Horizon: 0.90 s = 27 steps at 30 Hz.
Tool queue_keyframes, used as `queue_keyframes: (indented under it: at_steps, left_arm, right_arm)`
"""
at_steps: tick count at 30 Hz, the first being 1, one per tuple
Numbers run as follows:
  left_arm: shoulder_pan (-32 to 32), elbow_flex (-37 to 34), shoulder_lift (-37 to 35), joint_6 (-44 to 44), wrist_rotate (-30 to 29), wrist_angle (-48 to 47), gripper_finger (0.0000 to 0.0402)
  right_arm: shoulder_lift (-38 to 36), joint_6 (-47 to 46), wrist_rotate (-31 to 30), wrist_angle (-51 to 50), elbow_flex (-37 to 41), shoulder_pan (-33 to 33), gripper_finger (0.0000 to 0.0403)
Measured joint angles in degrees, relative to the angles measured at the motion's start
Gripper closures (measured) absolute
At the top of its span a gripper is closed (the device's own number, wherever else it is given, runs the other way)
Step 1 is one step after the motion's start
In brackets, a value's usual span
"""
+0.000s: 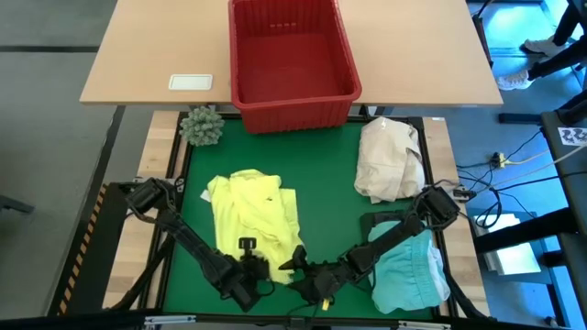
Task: Fold Laundry from Bin
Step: Fold the yellow shirt
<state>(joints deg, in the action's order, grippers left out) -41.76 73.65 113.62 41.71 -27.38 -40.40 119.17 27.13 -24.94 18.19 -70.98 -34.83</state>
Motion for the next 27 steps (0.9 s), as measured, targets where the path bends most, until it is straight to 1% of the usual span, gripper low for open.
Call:
queue_keyframes:
  at_steps: [4,8,11,13,16,19,21,23,25,27]
  left_arm:
    - [2.1,2.3,0.0,1.3,-0.8,0.0,0.0395]
    - [3.0,3.9,0.0,1.4,-1.0,-0.3,0.0395]
    - [2.8,4.7,-0.1,1.3,-1.2,-1.5,0.0395]
    - [2.4,5.7,-0.1,1.4,-1.2,-3.3,0.0395]
    - [1.5,7.0,-0.1,2.1,-1.6,-5.8,0.0395]
    - [0.5,7.1,-0.2,3.0,-1.6,-5.9,0.0395]
    - [-0.1,7.1,-0.2,3.1,-1.3,-5.9,0.0395]
    - [-0.8,7.1,-0.2,3.1,-0.3,-5.9,0.0395]
    - [-1.5,7.1,-0.2,3.2,-0.1,-5.8,0.0395]
    - [-2.3,7.1,-0.2,3.2,-0.1,-5.7,0.0395]
  right_arm:
    - [0.0,-2.5,0.0,0.3,0.0,0.0,0.0086]
    - [0.0,-5.0,-0.4,-1.8,0.0,0.0,0.0086]
    - [0.6,-5.9,-3.1,-4.6,0.0,0.0,0.0086]
    - [1.5,-6.1,-3.7,-6.5,0.0,0.0,0.0086]
    - [2.1,-6.3,-6.8,-9.4,0.1,0.0,0.0086]
    - [2.5,-6.3,-10.7,-8.7,0.0,0.0,0.0092]
    - [2.6,-6.3,-12.9,-9.0,0.0,0.0,0.0107]
    - [2.6,-6.3,-13.0,-9.7,0.0,0.1,0.0133]
    - [2.6,-6.4,-13.0,-10.5,0.0,0.1,0.0173]
    - [2.6,-6.5,-13.0,-10.7,0.0,0.1,0.0224]
